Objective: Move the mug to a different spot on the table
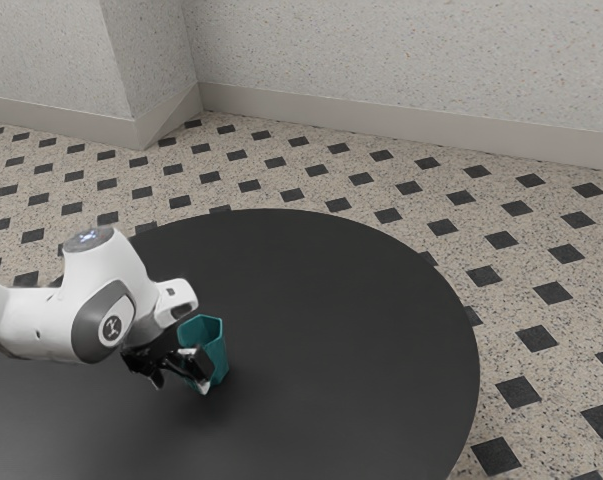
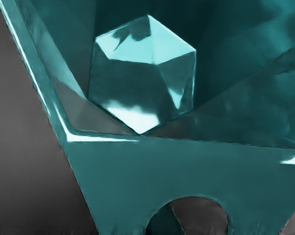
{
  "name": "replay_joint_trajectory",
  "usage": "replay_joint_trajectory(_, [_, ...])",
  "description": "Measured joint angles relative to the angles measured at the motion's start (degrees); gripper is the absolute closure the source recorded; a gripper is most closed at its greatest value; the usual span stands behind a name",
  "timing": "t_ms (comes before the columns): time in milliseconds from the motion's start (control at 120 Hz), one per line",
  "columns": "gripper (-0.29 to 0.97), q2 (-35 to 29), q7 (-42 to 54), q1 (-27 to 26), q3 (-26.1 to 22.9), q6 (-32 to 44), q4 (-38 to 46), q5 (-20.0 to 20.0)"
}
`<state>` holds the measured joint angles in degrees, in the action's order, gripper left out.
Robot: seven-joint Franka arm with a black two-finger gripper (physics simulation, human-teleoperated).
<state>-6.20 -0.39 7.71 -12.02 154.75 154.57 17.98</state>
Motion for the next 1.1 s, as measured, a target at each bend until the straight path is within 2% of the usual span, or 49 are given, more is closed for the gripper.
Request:
replay_joint_trajectory(108, [0.01,-0.3,-0.5,0.0,0.0,-2.2,0.3,2.0])
replay_joint_trajectory(217, [0.01,-3.7,-1.3,0.0,-0.1,-6.4,0.0,2.9])
replay_joint_trajectory(525, [0.0,-10.7,-4.1,0.1,0.0,-19.0,-4.9,2.8])
replay_joint_trajectory(642, [0.0,-11.9,-4.9,1.5,0.0,-23.2,-9.1,0.5])
replay_joint_trajectory(858, [0.0,-11.4,-6.1,2.2,0.2,-32.6,-21.8,-7.0])
replay_joint_trajectory(1100, [0.0,-2.8,-6.8,2.2,1.0,-43.7,-41.1,-15.6])
